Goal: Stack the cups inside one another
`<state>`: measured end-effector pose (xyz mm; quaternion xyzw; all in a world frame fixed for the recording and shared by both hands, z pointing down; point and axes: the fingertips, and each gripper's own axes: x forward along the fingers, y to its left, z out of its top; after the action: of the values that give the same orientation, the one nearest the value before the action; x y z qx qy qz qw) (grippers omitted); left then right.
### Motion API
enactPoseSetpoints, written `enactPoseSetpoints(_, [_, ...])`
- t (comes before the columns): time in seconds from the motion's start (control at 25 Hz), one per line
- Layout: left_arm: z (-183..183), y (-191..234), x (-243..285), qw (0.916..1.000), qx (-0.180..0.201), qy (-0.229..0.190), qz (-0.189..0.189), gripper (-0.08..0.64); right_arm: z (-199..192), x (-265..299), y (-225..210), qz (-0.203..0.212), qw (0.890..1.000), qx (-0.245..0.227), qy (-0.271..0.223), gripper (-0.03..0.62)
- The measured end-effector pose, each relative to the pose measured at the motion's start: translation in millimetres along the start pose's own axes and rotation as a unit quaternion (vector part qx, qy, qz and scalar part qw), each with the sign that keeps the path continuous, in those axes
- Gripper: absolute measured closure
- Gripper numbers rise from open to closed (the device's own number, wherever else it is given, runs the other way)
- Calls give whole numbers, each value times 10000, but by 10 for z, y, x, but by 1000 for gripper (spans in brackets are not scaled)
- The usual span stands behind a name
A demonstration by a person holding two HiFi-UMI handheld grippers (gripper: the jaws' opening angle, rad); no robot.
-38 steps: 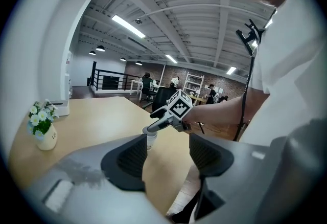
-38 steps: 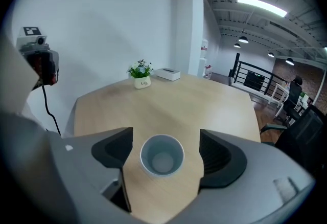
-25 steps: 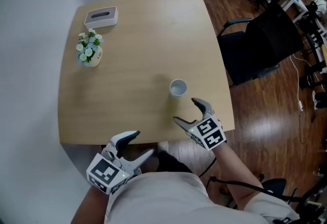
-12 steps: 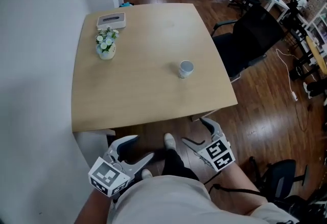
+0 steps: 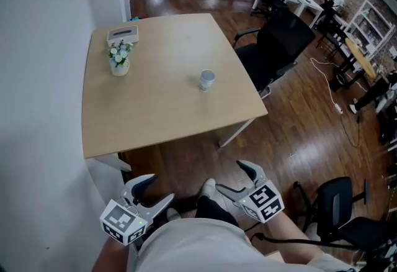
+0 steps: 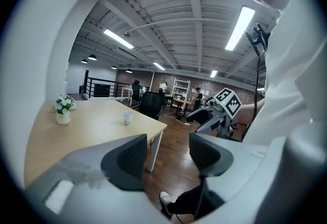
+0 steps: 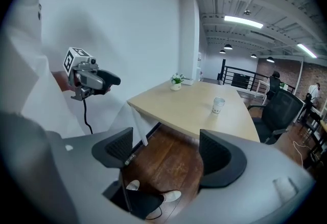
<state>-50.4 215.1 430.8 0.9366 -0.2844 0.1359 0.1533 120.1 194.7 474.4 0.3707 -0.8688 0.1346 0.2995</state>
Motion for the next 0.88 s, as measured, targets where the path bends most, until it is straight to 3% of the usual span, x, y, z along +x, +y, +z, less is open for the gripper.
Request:
enactPoseSetpoints(0.32, [80,-147,33,9997,164,-137,-121,284,9,-252,-10,-244,9996,14,-118,196])
enactPoseSetpoints(0.88, [52,-188,-53,9997,169,-194,-46,284,1,-211,158,-138,9998,-104,-99,198])
